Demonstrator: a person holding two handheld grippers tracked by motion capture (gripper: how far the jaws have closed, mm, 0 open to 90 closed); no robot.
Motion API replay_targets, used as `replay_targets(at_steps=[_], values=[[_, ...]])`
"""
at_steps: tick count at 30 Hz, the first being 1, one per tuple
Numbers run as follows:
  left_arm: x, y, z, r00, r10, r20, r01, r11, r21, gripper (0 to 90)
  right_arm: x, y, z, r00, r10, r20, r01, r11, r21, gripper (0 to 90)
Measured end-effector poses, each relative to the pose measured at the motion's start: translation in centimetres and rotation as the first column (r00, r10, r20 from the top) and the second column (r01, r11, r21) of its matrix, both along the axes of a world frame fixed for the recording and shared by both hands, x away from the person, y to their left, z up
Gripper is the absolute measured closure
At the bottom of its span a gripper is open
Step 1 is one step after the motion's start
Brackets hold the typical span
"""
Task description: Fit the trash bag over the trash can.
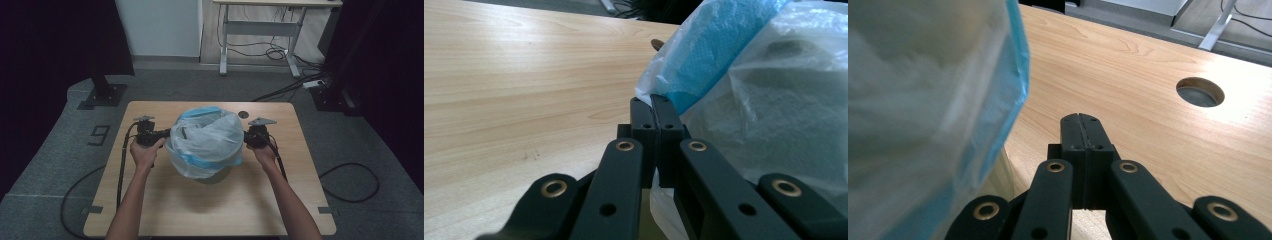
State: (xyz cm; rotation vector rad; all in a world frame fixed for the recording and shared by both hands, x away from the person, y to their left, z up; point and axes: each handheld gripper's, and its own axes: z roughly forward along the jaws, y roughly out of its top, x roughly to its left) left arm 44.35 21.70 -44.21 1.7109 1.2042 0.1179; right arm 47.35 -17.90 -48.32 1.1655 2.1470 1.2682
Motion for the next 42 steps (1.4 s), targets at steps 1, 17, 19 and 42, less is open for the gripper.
replay_targets(at_steps=[1, 17, 19, 42], values=[[-0.1, 0.0, 0.0, 1.0000, -0.001, 0.004, 0.001, 1.0000, -0.001, 89.7, 0.0, -0.1, -0.1, 1.0000, 0.002, -0.002, -0.002, 0.9999, 0.010, 88.7], [-0.2, 0.1, 1.6, 0.9987, 0.006, 0.050, -0.004, 0.9996, -0.027, 89.6, -0.8, -2.2, 2.2, 0.9963, -0.033, 0.080, 0.022, 0.9910, 0.132, 76.8], [-0.2, -0.1, 1.7, 0.9986, 0.003, 0.054, -0.002, 0.9998, -0.019, 89.7, -1.1, -2.1, 2.4, 0.9960, -0.022, 0.087, 0.009, 0.9902, 0.139, 72.4], [-1.4, 0.0, 2.0, 0.9981, -0.004, 0.062, 0.004, 1.0000, 0.005, 89.6, -10.8, -4.0, 4.3, 0.9435, 0.278, 0.181, -0.312, 0.9283, 0.202, 31.7]])
